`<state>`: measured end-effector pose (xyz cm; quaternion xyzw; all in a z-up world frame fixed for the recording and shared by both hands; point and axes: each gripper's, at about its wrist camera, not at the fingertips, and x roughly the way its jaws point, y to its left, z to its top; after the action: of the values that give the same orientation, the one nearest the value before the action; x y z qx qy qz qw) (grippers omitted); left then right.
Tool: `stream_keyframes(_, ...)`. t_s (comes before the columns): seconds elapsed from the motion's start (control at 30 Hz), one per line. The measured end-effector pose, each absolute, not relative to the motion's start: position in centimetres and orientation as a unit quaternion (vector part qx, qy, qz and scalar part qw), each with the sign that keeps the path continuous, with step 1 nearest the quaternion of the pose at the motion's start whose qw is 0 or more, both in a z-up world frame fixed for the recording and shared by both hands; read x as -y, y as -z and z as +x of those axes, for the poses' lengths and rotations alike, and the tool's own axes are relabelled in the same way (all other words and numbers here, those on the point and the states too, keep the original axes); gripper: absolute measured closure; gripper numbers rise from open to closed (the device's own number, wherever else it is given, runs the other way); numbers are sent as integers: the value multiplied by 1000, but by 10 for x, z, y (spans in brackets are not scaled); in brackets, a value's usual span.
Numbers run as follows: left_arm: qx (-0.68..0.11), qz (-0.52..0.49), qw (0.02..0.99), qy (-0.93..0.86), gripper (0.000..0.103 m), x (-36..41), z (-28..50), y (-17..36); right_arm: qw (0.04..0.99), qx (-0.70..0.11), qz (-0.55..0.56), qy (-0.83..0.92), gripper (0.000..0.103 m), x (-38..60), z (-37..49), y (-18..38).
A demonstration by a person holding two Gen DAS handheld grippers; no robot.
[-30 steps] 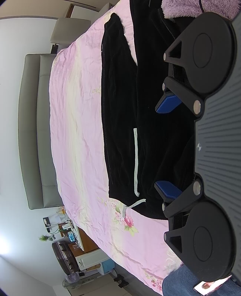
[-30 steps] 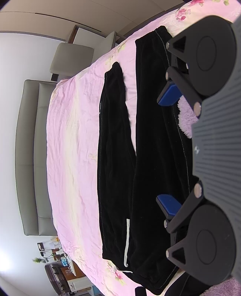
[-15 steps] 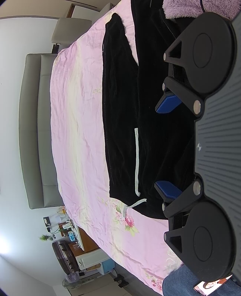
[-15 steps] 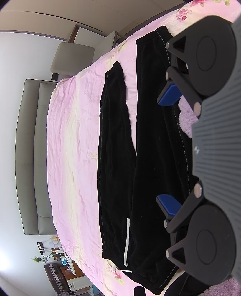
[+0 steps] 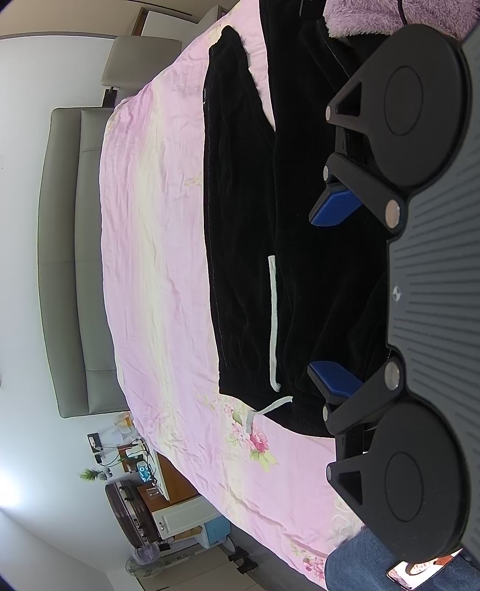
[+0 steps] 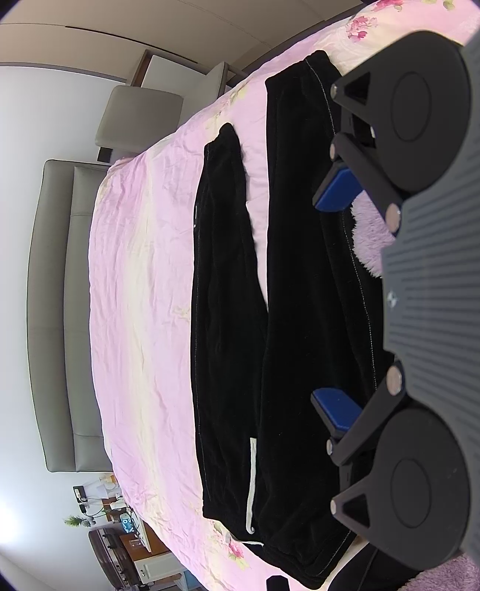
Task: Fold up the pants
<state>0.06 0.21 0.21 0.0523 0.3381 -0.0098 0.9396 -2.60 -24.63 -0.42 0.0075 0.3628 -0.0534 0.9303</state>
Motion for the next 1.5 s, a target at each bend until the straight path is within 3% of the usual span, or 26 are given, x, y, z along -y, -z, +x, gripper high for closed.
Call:
stream_keyframes(1.23, -345, 84, 935, 20, 6, -1, 2, 2, 927, -372, 13, 48, 5, 255, -24, 6)
stream_keyframes(1.43, -377, 155, 909, 89, 16, -8, 15, 4, 925, -380, 14, 0, 5, 286, -11, 17)
stream_keyframes(1.5, -400, 183, 890, 122, 18, -10, 22, 9, 916, -401, -1, -18, 14, 296, -2, 23)
